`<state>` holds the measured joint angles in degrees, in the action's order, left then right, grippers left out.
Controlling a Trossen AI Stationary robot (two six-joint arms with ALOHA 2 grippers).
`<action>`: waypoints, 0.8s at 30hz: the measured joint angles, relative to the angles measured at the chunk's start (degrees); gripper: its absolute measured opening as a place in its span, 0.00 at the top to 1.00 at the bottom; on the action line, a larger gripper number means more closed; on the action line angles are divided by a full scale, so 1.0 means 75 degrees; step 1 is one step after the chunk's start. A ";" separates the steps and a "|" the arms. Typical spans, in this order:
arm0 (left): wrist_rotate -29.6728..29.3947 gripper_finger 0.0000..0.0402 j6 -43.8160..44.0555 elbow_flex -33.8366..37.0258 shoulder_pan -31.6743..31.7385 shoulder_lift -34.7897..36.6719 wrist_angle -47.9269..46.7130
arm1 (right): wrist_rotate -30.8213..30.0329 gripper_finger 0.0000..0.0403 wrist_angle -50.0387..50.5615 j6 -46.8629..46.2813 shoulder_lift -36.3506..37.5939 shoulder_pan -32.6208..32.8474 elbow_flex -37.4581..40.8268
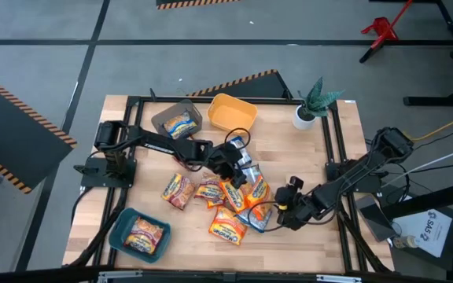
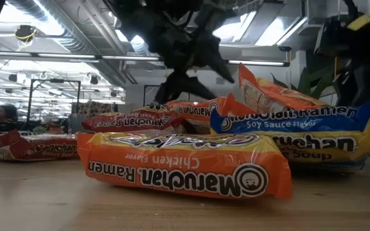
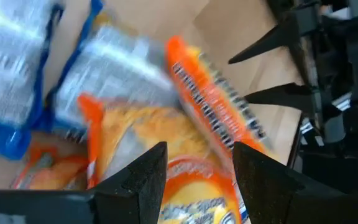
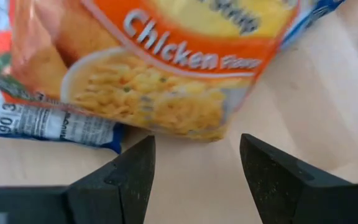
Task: Sort Maruchan noodles
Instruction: Put the pack of orange ramen noodle soup into the yellow bin
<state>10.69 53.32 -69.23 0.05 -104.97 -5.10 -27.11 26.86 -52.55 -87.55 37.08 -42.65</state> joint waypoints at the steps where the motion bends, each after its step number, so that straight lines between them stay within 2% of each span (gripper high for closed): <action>1: 0.0058 0.56 0.0030 0.0011 0.0000 0.0000 -0.0012 | 0.0059 0.45 -0.0102 0.0010 -0.0129 0.0000 0.0000; 8: -0.0039 0.56 0.0196 -0.0004 0.0075 0.0012 0.0087 | 0.0074 0.45 -0.0445 0.0064 -0.0455 0.0000 -0.0006; 12: -0.0078 0.56 0.0270 -0.0006 0.0076 -0.0086 0.0079 | -0.0241 0.45 -0.0422 0.0265 -0.0463 -0.0056 -0.0006; 19: -0.0254 0.56 0.0279 0.0001 0.0158 -0.0099 0.0104 | -0.0142 0.45 -0.0562 0.0882 -0.0463 -0.0634 -0.0006; 24: 0.0082 0.56 0.0438 0.0002 0.0245 -0.0099 0.0105 | -0.0040 0.45 -0.0897 0.1439 -0.0463 -0.0928 -0.0006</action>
<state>11.31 56.60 -69.21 1.89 -105.71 -4.32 -27.41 20.13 -41.76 -91.02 30.12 -42.70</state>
